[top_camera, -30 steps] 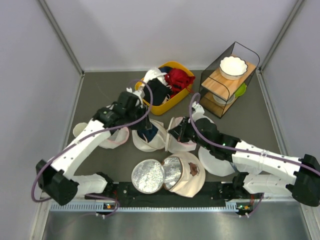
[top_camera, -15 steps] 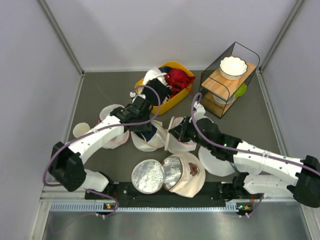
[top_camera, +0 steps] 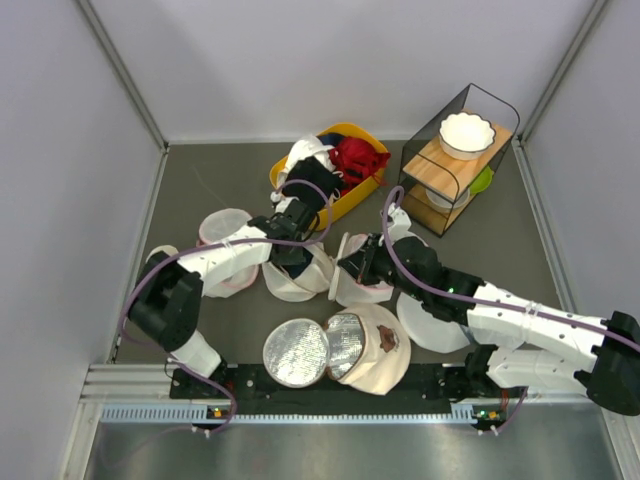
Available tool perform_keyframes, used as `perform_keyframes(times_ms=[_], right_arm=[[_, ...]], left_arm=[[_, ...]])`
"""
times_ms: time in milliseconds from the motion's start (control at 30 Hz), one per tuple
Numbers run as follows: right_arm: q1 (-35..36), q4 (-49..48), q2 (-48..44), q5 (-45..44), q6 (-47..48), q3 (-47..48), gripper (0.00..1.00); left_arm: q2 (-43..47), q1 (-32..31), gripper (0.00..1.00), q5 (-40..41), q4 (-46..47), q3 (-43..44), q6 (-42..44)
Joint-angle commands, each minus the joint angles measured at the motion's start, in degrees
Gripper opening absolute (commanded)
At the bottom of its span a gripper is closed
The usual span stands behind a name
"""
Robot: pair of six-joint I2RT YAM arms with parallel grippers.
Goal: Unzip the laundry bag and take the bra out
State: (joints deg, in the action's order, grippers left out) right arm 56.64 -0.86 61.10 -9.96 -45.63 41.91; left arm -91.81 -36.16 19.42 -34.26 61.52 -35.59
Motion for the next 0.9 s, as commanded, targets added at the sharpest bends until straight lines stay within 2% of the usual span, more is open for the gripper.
perform_keyframes(times_ms=[0, 67, 333, 867], right_arm=[[0.7, -2.0, -1.9, -0.8, 0.7, -0.1, 0.00], [0.7, -1.8, -2.2, -0.9, 0.8, 0.0, 0.00], [0.7, -0.7, -2.6, -2.4, 1.6, 0.6, 0.00], [0.7, -0.3, -2.0, -2.3, 1.5, 1.2, 0.00]], left_arm=[[-0.5, -0.2, 0.15, 1.2, 1.8, 1.1, 0.2], [0.3, -0.1, 0.00, 0.7, 0.3, 2.0, 0.8], [13.5, -0.1, 0.00, -16.3, -8.1, 10.5, 7.0], [20.9, 2.9, 0.00, -26.7, -9.3, 22.6, 5.8]])
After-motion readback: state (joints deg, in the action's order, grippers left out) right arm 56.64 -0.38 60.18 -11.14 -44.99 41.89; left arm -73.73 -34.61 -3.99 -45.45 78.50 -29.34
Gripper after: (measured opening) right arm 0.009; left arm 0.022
